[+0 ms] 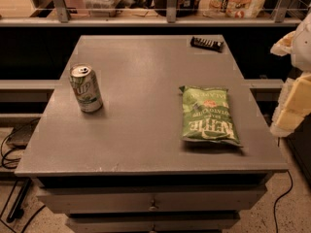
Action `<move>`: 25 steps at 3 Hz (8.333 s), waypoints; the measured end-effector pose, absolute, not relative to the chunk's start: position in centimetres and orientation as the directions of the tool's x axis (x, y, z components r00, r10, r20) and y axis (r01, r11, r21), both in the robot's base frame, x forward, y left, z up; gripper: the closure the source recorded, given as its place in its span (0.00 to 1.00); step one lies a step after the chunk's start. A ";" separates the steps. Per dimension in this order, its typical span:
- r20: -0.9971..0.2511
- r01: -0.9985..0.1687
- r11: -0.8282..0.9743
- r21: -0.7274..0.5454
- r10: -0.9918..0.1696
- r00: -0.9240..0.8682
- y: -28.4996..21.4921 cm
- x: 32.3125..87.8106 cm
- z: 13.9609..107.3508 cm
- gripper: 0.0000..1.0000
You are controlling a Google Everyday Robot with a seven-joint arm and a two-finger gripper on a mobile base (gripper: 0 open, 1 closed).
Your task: Move green jalapeno chip bag near 7up can
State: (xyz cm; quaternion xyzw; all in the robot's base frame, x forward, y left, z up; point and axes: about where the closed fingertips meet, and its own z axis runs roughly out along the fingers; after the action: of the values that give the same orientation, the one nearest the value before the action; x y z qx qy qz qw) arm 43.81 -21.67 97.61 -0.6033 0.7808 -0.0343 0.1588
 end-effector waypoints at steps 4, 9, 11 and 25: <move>-0.594 -0.939 0.322 -0.120 -0.782 -0.191 -20.8 48.1 92.8 0.00; -0.655 -0.940 0.312 -0.136 -0.740 -0.151 -11.9 51.5 86.4 0.02; -0.674 -0.938 0.318 -0.135 -0.724 -0.148 -11.4 52.1 87.0 0.47; -0.695 -0.945 0.310 -0.106 -0.703 -0.153 -11.2 54.3 88.8 0.93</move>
Offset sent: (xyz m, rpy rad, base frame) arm 0.0156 -0.0220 -0.0042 0.0813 0.0188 -0.0025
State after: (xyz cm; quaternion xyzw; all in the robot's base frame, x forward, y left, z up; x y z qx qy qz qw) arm 54.32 -11.23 88.77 -0.5588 0.7372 0.1814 0.3338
